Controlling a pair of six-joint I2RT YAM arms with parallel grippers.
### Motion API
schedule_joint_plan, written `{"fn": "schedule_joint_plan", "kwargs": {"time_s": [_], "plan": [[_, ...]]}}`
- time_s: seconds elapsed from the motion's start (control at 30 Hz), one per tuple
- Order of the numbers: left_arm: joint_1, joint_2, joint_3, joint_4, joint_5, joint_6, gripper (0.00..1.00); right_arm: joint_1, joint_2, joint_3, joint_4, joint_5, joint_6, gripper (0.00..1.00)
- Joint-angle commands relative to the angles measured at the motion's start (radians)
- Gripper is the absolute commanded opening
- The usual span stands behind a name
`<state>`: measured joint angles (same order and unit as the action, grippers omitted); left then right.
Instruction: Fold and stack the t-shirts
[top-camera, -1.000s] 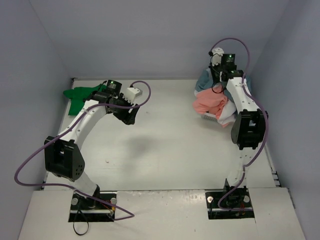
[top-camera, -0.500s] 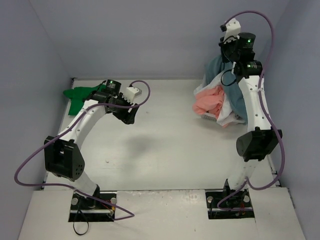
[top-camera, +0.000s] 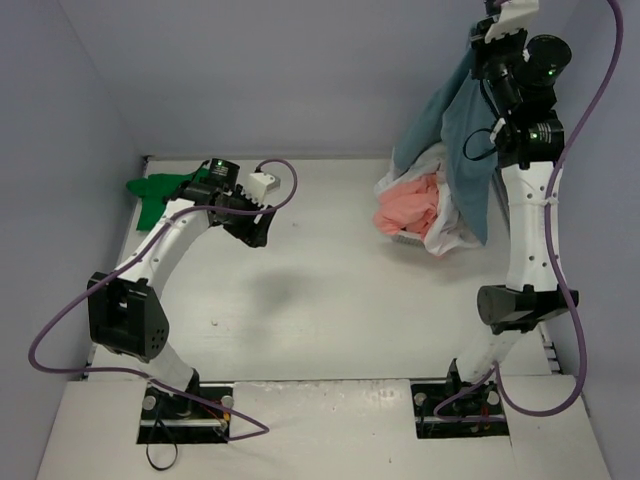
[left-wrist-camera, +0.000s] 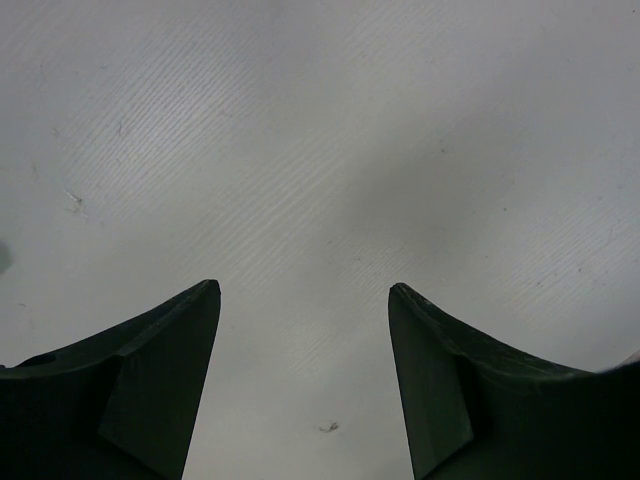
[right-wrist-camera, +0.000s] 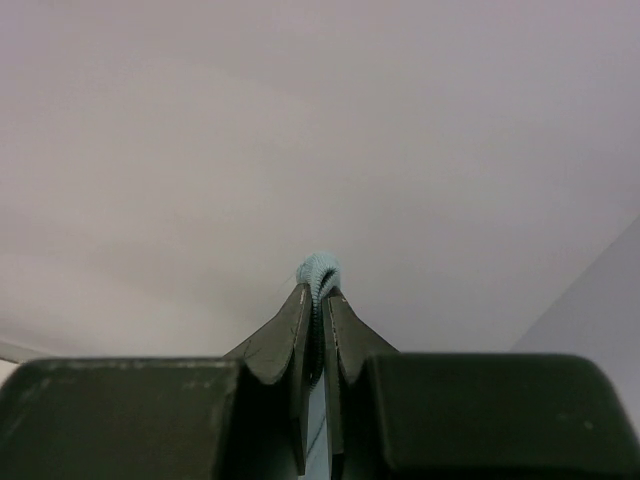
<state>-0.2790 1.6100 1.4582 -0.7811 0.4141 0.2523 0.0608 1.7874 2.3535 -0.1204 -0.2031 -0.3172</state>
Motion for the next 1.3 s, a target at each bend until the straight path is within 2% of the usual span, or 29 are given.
{"fn": "schedule_joint_plan", "kwargs": {"time_s": [0.0,0.2,0.33,0.4,0.57,0.7,1.0,1.1,1.13,1.17,1.27], "plan": [[0.009,-0.021,0.021,0.025,0.009,-0.007,0.63,0.016,-0.114,-0.039,0.315,-0.064,0.036,0.00],[0.017,-0.032,0.004,0.037,0.020,-0.010,0.63,0.017,-0.097,0.056,0.331,-0.124,0.108,0.00],[0.021,-0.027,-0.006,0.048,0.029,-0.012,0.63,0.025,-0.053,0.223,0.324,-0.108,0.121,0.00],[0.021,-0.018,-0.002,0.046,0.029,-0.013,0.63,0.028,-0.059,0.254,0.326,-0.113,0.119,0.00],[0.023,-0.004,0.005,0.042,0.029,-0.015,0.63,0.028,-0.088,0.254,0.295,-0.220,0.179,0.00],[0.024,0.002,0.004,0.042,0.026,-0.015,0.63,0.057,-0.089,0.230,0.311,-0.373,0.266,0.00],[0.050,0.016,-0.012,0.057,0.026,-0.016,0.63,0.077,-0.105,0.243,0.353,-0.573,0.443,0.00],[0.058,0.030,-0.018,0.063,0.025,-0.018,0.63,0.027,-0.109,0.277,0.413,-0.608,0.532,0.00],[0.060,0.034,-0.019,0.068,0.025,-0.019,0.63,-0.011,-0.106,0.291,0.451,-0.611,0.585,0.00],[0.060,0.036,-0.022,0.071,0.025,-0.021,0.63,-0.121,-0.097,0.305,0.546,-0.630,0.728,0.00],[0.060,0.041,-0.022,0.069,0.017,-0.019,0.63,-0.190,-0.105,0.326,0.584,-0.650,0.799,0.00]]}}
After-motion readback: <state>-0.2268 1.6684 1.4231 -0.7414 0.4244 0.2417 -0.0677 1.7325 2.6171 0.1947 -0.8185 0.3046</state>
